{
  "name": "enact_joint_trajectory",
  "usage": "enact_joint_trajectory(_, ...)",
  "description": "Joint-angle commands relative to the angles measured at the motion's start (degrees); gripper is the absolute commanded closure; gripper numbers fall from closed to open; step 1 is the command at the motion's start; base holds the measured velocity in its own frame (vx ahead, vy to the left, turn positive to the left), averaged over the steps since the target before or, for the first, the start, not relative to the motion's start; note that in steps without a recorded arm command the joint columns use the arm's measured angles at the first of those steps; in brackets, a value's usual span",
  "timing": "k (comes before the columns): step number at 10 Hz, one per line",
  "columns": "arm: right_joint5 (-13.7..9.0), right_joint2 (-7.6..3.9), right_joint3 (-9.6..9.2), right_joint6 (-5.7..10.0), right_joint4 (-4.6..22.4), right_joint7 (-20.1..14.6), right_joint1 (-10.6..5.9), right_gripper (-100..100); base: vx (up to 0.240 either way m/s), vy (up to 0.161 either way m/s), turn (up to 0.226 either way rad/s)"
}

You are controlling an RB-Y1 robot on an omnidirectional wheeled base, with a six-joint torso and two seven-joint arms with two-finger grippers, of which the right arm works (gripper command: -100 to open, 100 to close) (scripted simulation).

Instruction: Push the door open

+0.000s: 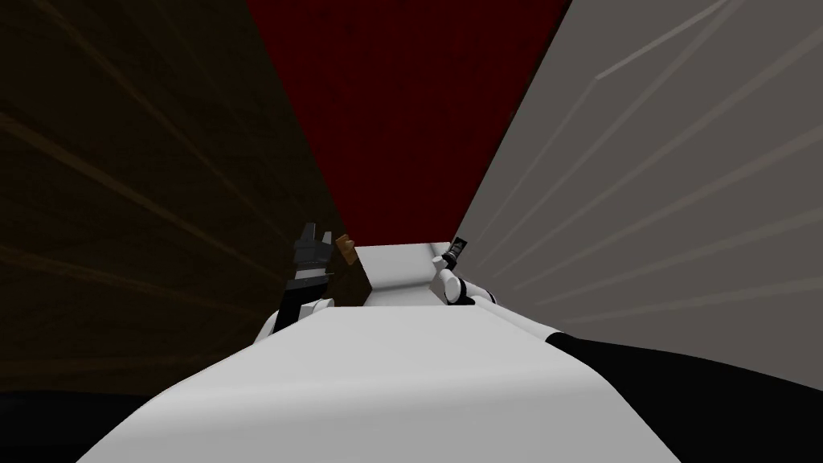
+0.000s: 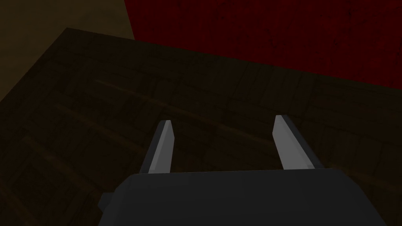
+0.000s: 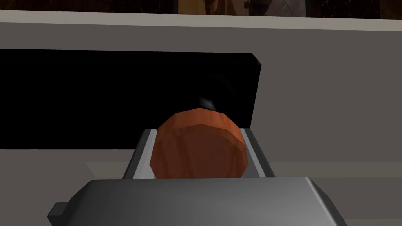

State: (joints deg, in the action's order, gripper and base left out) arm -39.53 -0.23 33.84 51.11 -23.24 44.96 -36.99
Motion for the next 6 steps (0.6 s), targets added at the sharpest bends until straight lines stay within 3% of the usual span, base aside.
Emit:
enact_joint_trajectory(1, 0.00, 0.00, 0.00, 0.00, 0.00, 0.00, 0.00, 100, 0.068, -0.014, -0.024)
enact_joint_trajectory(2, -0.91, -1.34, 1.01, 1.01, -0.30, 0.81, 0.06, 100, 0.114, -0.041, 0.010)
enact_joint_trajectory(5, -1.11, -1.56, 1.23, 1.22, -2.17, 0.97, 0.07, 100, 0.109, -0.044, -0.015)
enact_joint_trajectory(6, -2.01, -2.31, 2.21, 2.17, -0.50, 1.67, 0.14, 100, 0.155, -0.048, 0.006)
